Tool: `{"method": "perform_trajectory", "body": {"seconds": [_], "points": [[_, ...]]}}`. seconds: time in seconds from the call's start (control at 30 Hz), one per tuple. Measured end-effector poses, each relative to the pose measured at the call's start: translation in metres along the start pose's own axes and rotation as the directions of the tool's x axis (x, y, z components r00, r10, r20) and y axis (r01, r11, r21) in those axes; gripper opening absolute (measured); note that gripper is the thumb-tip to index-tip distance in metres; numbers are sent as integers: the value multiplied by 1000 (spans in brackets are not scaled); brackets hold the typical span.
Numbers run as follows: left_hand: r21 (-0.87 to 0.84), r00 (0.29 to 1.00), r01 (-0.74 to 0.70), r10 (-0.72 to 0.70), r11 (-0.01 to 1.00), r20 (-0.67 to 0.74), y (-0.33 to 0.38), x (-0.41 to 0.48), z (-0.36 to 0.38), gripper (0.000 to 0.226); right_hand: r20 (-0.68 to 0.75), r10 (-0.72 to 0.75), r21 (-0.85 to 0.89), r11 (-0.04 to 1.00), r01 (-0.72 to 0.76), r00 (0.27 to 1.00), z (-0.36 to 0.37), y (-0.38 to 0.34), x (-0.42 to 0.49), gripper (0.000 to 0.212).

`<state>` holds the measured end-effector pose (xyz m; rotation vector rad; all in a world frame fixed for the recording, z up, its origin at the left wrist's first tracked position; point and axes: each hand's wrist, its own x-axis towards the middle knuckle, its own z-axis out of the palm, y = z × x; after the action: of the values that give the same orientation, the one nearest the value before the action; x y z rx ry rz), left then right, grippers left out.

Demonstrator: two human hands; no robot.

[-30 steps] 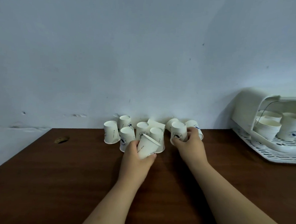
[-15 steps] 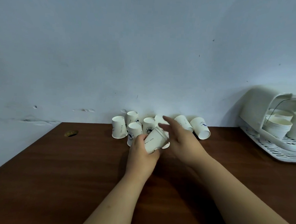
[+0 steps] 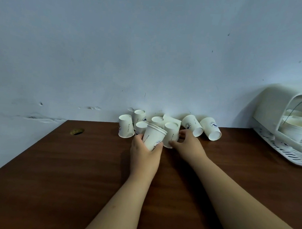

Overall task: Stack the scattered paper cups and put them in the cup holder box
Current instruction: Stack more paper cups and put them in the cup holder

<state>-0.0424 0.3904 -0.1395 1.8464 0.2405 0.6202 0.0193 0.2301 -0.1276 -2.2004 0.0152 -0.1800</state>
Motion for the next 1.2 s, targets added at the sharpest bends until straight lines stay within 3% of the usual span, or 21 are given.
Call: {"method": "perform_trajectory", "body": {"seconds": [0.1,0.37,0.57,0.7,0.8,0.9,1.07,1.2], "points": [[-4,1000,4,-4,1000,12,0,0,0,57,-35,-12,23,1000,12,999,-4,0,0,50],[-35,997,46,-48,998,-56,2,0,-3,55,49,-62,-79,995,66,997,5,-9,6,89],[-96,991,64,-75,993,-110,-3,6,-4,54,225,-53,-100,992,77,973,15,-29,27,111],[-110,991,65,-77,992,-108,-4,6,-4,53,180,-62,-144,986,89,982,29,-20,24,87],[-72,992,47,-55,996,-117,-8,7,-3,50,47,-121,41,992,119,992,22,-16,22,69],[-15,995,18,-20,1000,-97,-6,6,-3,55,-48,-258,-7,966,258,965,1,-23,15,62],[60,996,-63,66,996,-55,0,0,-3,54,65,-554,-331,772,542,830,-23,-33,-10,60],[68,997,-71,72,995,-11,0,-1,-3,54,178,-510,-209,816,539,842,-24,-35,-29,71]]}}
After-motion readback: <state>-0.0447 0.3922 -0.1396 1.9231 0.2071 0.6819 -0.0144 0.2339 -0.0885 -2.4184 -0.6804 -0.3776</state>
